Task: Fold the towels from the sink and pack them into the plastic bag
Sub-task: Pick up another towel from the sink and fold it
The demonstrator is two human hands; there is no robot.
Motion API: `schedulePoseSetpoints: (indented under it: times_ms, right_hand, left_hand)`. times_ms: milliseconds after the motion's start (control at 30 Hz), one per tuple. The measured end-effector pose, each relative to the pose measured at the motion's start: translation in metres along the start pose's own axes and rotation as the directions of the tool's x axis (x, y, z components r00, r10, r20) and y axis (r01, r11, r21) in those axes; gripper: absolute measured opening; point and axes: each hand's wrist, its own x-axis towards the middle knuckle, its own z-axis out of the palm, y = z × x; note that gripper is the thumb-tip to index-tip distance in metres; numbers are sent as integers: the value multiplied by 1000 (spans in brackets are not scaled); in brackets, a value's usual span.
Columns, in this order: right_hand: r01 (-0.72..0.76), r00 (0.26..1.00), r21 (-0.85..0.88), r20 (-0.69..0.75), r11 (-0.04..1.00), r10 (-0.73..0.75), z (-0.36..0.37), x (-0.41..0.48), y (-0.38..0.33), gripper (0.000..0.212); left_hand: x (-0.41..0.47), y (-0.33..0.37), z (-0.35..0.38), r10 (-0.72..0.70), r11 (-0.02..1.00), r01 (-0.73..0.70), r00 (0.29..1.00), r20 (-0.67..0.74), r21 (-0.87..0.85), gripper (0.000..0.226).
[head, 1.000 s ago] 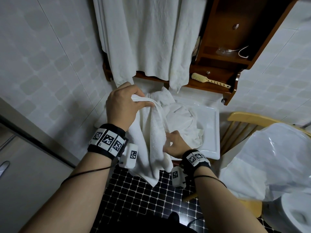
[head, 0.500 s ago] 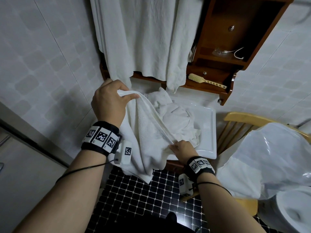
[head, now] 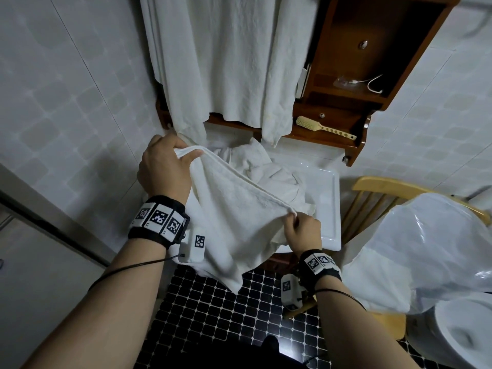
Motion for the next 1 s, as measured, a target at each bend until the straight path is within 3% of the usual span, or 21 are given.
schedulePoseSetpoints:
  times_ms: [100,167,200,267,333,400,567,667,833,933,1000]
  right_hand:
    - [-69,992,101,-94,992,78,-2,0,3,35]
    - [-102,991,174,-63,980,114,-5,0,5,16]
    - [-96,995,156,-11,983,99,-6,1,6,17]
    - [-77,980,-60,178,995,87,-7,10,10,9]
    - [-45,928,-289,341,956,147,-10,19,9,13]
    - [-14,914,-352,375,936,154,-16,26,4,18]
    - [-114,992,4,58,993,114,-34,38,-20,21]
    - [-62,995,82,-73,995,68,-49,40,-56,20]
    - [305,948,-62,-75,950,-309,-77,45,-115,20]
    - [302,932,-106,-177,947,-317,-88,58,-115,23]
    - [268,948,-112,-145,957,-283,-87,64,-111,27]
  left_hand:
    - [-1,-5,1,-34,999,34,999,3,22,24]
    - [-2,-8,2,-46,999,45,999,9,19,23]
    - [-3,-9,3,-49,999,49,999,13,16,22]
    - [-4,-9,4,-50,999,50,998,30,21,20]
    - [-7,-9,6,-57,998,55,997,60,40,18]
    - [-11,-10,9,-73,996,68,994,78,63,17]
    - [-8,-28,13,-129,981,103,980,153,166,20]
    - [-8,-44,23,-193,960,130,949,248,248,21]
    - [-20,-75,37,-304,920,161,870,388,358,43]
    - [-26,-82,38,-343,902,155,823,452,402,31]
    - [-26,-82,40,-377,895,147,753,540,420,23]
